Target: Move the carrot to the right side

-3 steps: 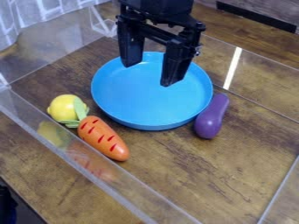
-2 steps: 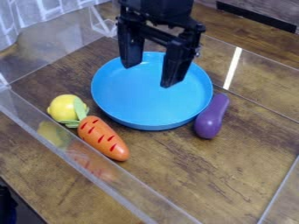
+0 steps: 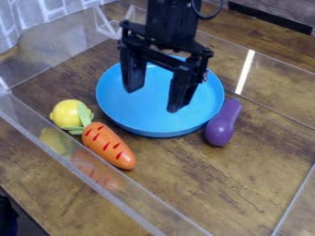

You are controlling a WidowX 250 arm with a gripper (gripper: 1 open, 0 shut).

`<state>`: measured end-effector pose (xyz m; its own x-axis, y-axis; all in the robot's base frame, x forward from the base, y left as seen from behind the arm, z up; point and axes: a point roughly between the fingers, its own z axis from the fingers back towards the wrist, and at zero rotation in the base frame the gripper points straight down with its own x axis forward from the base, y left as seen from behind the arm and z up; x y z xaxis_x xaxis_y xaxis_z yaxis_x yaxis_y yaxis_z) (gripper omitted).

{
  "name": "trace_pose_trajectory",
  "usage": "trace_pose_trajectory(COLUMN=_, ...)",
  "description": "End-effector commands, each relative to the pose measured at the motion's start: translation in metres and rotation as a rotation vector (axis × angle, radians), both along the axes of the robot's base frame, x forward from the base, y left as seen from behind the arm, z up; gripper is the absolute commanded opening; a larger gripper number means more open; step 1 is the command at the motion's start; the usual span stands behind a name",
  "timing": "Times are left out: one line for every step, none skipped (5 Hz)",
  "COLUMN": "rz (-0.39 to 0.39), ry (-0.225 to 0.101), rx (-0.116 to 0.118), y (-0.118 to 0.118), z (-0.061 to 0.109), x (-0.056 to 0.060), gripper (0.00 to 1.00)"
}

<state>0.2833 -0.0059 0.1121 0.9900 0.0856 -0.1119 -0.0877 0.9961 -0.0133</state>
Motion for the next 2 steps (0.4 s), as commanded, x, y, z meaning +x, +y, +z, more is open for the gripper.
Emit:
trace_pose_trajectory(rz=0.066, ry=-0.023, rx=0.001, y=0.0087, z=0.0026, x=0.0008, gripper=1.00)
trace_pose_trajectory(rz=0.101, ry=-0.012, rx=0.000, y=0.0098, z=-0.0029, x=-0.0007, gripper=1.00)
